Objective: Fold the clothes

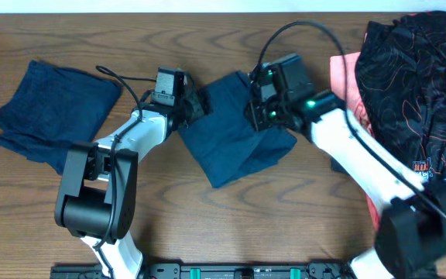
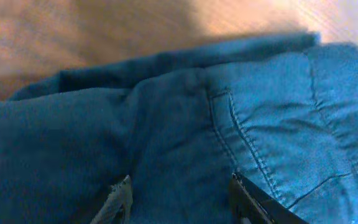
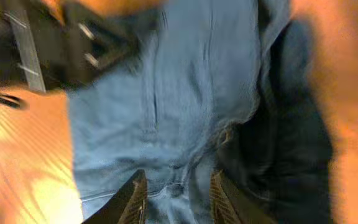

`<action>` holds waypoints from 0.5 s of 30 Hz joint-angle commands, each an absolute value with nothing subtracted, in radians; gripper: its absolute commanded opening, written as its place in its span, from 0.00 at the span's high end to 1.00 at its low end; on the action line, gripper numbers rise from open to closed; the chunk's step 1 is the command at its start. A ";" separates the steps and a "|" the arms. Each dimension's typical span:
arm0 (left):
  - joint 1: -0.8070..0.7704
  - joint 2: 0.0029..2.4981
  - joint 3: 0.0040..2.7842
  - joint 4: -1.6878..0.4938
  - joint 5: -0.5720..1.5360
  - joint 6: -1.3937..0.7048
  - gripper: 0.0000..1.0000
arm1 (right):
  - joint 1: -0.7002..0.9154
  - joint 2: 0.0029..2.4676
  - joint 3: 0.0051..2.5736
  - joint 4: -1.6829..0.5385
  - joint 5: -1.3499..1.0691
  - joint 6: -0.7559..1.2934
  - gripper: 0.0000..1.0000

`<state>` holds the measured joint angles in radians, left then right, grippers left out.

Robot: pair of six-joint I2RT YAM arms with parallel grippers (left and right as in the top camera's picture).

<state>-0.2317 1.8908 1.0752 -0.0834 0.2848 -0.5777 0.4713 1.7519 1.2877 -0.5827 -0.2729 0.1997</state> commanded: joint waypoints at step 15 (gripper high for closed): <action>-0.244 1.835 1.087 -0.572 0.748 -0.488 0.77 | 0.458 1.935 1.240 -0.850 0.192 0.366 0.75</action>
<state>-0.2333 1.8793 1.0985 -0.5594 0.5980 -0.5335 0.4732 1.9278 1.2537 -0.8696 0.0547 0.3351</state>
